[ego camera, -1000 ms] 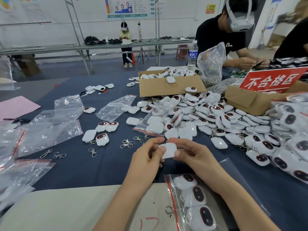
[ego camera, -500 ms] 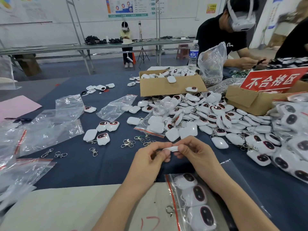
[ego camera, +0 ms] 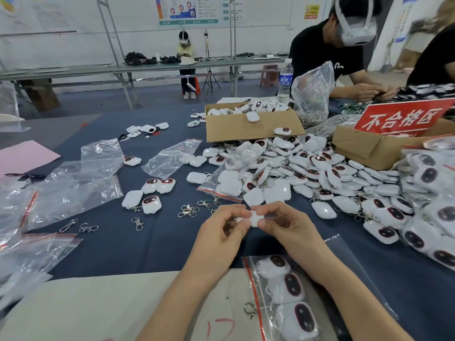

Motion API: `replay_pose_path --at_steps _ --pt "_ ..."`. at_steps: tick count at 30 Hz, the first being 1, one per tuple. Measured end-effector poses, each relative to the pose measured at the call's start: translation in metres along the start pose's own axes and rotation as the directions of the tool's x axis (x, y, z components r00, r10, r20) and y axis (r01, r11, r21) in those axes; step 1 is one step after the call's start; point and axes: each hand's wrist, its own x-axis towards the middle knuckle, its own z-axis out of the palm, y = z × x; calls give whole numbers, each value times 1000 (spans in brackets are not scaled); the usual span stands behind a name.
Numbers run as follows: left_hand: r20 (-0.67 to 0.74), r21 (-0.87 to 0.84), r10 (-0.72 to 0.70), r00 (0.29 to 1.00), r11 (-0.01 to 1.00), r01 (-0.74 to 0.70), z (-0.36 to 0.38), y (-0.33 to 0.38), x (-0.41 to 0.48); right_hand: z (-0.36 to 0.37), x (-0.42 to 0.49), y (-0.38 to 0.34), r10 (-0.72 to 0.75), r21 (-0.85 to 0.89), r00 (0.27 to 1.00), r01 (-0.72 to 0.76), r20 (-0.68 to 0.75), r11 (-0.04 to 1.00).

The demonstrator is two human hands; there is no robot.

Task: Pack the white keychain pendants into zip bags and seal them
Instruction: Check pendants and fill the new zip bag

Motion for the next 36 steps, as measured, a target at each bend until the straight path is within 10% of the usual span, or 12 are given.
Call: replay_pose_path --at_steps 16,36 --pt "-29 71 -74 997 995 76 0 -2 3 4 1 0 -27 -233 1000 29 13 972" --pt "-61 -28 -72 996 997 71 -2 -5 4 3 -4 -8 26 -62 1000 -26 -13 998"
